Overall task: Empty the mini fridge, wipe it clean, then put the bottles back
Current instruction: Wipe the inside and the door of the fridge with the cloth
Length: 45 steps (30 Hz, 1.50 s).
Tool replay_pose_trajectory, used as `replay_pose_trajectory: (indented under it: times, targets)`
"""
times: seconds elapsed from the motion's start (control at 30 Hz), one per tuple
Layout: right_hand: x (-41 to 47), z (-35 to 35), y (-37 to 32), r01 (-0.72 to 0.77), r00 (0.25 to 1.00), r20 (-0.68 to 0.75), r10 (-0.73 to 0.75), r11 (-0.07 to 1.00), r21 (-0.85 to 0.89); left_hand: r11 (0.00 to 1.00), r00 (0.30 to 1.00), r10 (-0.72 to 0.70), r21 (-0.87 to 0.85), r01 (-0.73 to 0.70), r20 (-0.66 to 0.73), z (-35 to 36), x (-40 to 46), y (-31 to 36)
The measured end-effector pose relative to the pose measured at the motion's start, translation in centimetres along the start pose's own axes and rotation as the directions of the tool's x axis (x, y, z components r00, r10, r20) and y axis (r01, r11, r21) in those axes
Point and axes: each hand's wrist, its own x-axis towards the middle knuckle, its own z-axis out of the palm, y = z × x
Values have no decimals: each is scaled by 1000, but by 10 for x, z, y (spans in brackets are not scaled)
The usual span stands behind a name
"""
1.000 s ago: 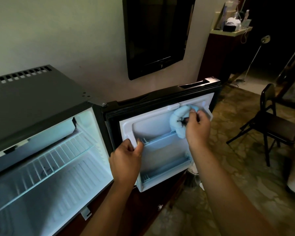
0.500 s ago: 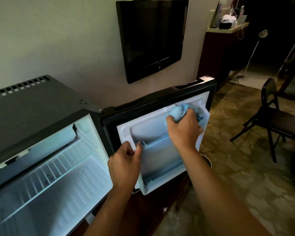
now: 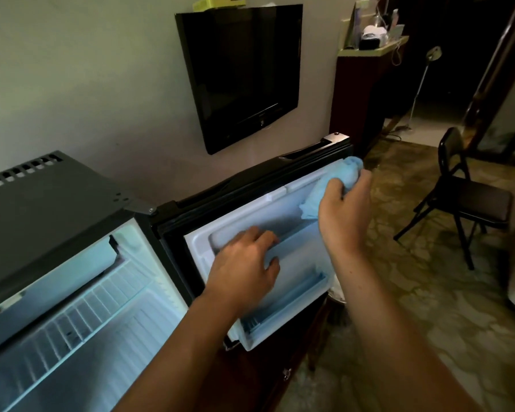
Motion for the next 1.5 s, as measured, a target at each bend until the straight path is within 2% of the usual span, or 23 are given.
replay_pose_trajectory:
  times: [0.13,0.23,0.3,0.4,0.47,0.6,0.77,0.87,0.97,1.1,1.27,1.5]
  targets:
    - [4,-18,10,82,989,-116,-91,994,-79,991,996,-54,124,46,65,9,9,-11]
    - [3,-21,27,86,980,-154,-125,968,-236,986,997,-61,161,52,49,15,11,-11]
    - [1,-17,44,37,992,-105,-76,944,-326,986,997,-60,156,53,44,17,15,-12]
    - [-8,-6,71,-26,997,57,53,915,-403,987,997,-70,150,63,38,17,19,-12]
    - [-15,1,86,-43,982,156,104,935,-353,989,996,-52,141,42,68,15,17,-10]
    - [-8,15,96,-92,975,177,131,972,-214,986,995,56,152,-69,87,-4,13,-22]
    - [4,34,95,-128,953,240,186,963,-238,954,986,138,254,-159,98,-4,-2,-34]
    - [3,46,93,-149,933,298,201,971,-187,953,995,103,286,-100,4,6,0,-34]
    - [-9,55,87,-110,929,329,171,974,-197,950,996,73,309,-53,-53,11,5,-35]
    - [-28,62,83,-7,936,345,72,982,-186,945,997,32,326,-8,-70,15,8,-36]
    - [-5,66,90,-12,931,357,80,982,-190,949,998,-16,314,35,-63,16,10,-35]
    - [39,75,101,-191,913,340,226,973,-133,967,994,-108,232,110,-23,8,13,-24]
